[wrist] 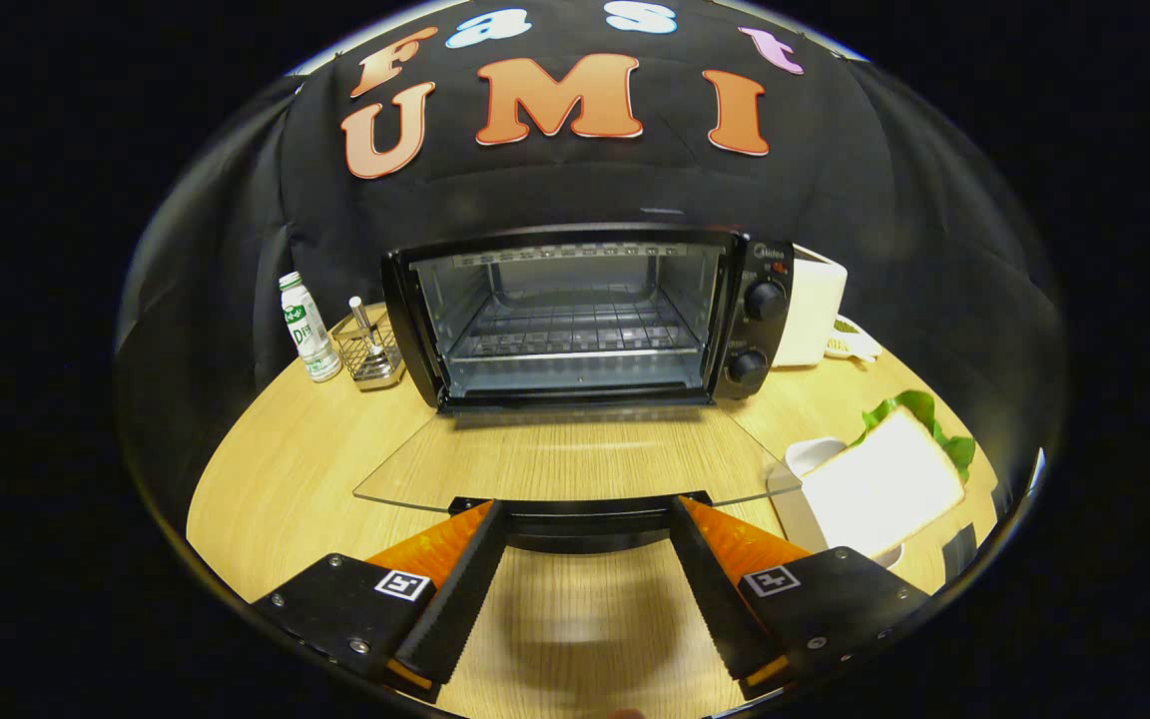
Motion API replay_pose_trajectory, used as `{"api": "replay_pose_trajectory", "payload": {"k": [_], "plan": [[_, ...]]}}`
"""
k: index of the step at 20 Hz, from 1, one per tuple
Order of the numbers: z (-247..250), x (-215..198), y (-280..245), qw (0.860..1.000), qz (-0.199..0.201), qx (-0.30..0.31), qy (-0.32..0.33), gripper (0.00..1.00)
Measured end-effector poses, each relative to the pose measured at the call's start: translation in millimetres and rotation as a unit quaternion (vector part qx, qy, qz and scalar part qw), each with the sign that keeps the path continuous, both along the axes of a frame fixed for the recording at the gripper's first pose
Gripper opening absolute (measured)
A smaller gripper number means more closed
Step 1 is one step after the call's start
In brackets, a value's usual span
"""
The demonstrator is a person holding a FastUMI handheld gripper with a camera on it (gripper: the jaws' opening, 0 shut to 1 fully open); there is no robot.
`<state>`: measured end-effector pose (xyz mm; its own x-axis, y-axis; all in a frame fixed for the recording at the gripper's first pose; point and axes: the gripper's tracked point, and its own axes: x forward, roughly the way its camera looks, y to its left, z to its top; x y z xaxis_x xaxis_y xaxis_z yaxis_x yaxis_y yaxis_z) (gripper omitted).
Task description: Open the toaster oven, put the food inside, and close the toaster oven door.
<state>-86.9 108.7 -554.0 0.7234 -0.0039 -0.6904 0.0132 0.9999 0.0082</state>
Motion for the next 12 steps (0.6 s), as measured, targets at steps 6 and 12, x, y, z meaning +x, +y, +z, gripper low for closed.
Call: {"api": "replay_pose_trajectory", "payload": {"k": [6,12], "plan": [[-22.8,-8.0,1.5,1.000,-0.009,0.008,0.021,0.98],[-17.9,-7.9,1.2,1.000,-0.001,0.004,0.022,0.98]]}}
